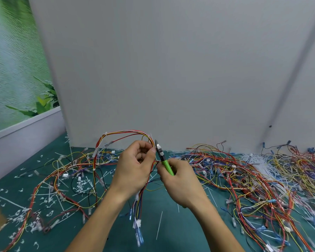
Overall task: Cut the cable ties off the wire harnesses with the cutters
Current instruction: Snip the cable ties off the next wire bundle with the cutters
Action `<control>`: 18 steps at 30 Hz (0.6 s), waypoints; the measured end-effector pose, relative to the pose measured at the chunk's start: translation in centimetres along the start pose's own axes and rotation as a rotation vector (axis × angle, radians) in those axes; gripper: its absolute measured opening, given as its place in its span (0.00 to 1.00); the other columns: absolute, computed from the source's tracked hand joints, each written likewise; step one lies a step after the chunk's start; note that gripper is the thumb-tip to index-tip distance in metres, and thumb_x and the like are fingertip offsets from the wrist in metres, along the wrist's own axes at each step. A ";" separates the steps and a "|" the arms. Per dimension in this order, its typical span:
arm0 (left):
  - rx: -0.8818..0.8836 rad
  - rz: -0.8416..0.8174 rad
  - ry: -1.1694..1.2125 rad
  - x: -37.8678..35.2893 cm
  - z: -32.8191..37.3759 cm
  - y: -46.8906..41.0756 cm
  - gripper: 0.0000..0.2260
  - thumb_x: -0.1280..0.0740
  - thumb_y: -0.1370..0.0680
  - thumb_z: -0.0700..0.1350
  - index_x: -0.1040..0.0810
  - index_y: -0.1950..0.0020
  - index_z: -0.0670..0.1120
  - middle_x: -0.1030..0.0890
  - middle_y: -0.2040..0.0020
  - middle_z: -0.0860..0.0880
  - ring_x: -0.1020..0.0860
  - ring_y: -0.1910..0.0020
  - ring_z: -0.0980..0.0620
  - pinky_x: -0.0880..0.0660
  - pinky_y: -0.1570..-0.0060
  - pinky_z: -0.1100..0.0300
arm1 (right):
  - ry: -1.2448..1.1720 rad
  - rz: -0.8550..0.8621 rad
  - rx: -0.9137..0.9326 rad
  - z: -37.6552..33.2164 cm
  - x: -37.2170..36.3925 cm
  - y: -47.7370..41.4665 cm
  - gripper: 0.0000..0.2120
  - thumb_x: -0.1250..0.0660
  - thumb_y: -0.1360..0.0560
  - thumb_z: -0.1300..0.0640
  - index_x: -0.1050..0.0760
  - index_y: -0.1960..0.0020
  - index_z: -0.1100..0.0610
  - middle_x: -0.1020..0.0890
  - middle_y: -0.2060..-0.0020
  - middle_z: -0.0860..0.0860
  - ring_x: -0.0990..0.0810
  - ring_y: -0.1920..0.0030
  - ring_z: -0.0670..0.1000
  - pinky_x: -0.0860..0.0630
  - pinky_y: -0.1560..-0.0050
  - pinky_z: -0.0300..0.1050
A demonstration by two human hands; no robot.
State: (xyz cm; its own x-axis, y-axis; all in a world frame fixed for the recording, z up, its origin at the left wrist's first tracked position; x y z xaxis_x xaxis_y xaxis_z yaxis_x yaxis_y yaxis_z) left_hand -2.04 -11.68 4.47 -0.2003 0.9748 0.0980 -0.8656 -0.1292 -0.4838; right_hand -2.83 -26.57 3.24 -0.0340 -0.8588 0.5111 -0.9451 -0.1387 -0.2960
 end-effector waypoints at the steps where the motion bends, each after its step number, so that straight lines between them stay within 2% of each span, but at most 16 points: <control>1: -0.001 -0.001 0.000 0.0 0.0 0.0 0.03 0.30 0.20 0.44 0.21 0.51 0.51 0.16 0.57 0.52 0.17 0.57 0.47 0.20 0.55 0.52 | -0.005 -0.008 -0.006 0.0 0.0 0.0 0.20 0.36 0.18 0.48 0.29 0.62 0.61 0.31 0.74 0.48 0.35 0.71 0.48 0.37 0.68 0.47; 4: -0.006 -0.002 -0.001 0.0 0.0 0.0 0.03 0.30 0.20 0.44 0.21 0.51 0.51 0.16 0.57 0.52 0.17 0.58 0.48 0.19 0.56 0.54 | -0.022 -0.034 -0.033 -0.2 0.0 0.0 0.19 0.36 0.18 0.48 0.28 0.61 0.61 0.29 0.72 0.50 0.34 0.71 0.50 0.34 0.68 0.49; 8: -0.005 0.003 0.015 0.0 0.0 0.0 0.03 0.30 0.20 0.42 0.21 0.51 0.50 0.17 0.57 0.51 0.18 0.57 0.47 0.20 0.57 0.55 | -0.043 -0.069 -0.059 -0.4 0.0 0.2 0.18 0.37 0.19 0.48 0.28 0.59 0.61 0.27 0.70 0.53 0.30 0.71 0.52 0.26 0.69 0.56; 11: -0.020 -0.008 0.009 0.0 0.2 0.0 0.03 0.30 0.20 0.42 0.21 0.51 0.50 0.17 0.56 0.54 0.18 0.58 0.52 0.20 0.58 0.63 | -0.103 -0.108 -0.069 -0.6 0.0 0.2 0.15 0.36 0.19 0.51 0.27 0.57 0.62 0.25 0.68 0.54 0.26 0.69 0.52 0.21 0.64 0.59; 13: -0.024 -0.013 0.015 0.0 0.3 -0.1 0.03 0.30 0.20 0.42 0.21 0.51 0.50 0.16 0.56 0.56 0.18 0.58 0.57 0.22 0.58 0.68 | -0.162 -0.131 -0.081 -0.6 0.1 0.2 0.13 0.36 0.19 0.52 0.26 0.56 0.61 0.24 0.68 0.53 0.24 0.69 0.50 0.18 0.63 0.57; 14: -0.024 -0.015 0.018 0.0 0.3 -0.1 0.03 0.30 0.20 0.42 0.21 0.51 0.50 0.16 0.56 0.56 0.17 0.58 0.57 0.22 0.57 0.69 | -0.163 -0.135 -0.082 -0.6 0.1 0.2 0.13 0.35 0.19 0.52 0.26 0.57 0.61 0.24 0.68 0.53 0.24 0.69 0.50 0.18 0.63 0.55; 18: -0.032 -0.021 0.010 0.1 0.3 0.0 0.03 0.30 0.20 0.43 0.21 0.51 0.50 0.16 0.56 0.56 0.17 0.58 0.55 0.21 0.58 0.68 | -0.076 -0.077 -0.052 -0.6 0.1 0.2 0.17 0.37 0.19 0.49 0.28 0.58 0.62 0.24 0.65 0.64 0.28 0.70 0.53 0.23 0.64 0.61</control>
State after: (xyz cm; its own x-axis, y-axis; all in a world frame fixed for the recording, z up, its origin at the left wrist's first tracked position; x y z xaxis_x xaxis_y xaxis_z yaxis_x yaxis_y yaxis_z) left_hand -2.22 -11.69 4.75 -0.1776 0.9791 0.0993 -0.8543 -0.1033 -0.5093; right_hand -3.27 -26.38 3.71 0.0618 -0.8818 0.4676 -0.9597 -0.1811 -0.2147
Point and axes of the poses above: each hand's wrist, its own y-axis away from the middle knuckle, its own x-axis out of the back of the hand, z = x × y, the point moved 3 cm from there along -y, towards the middle knuckle
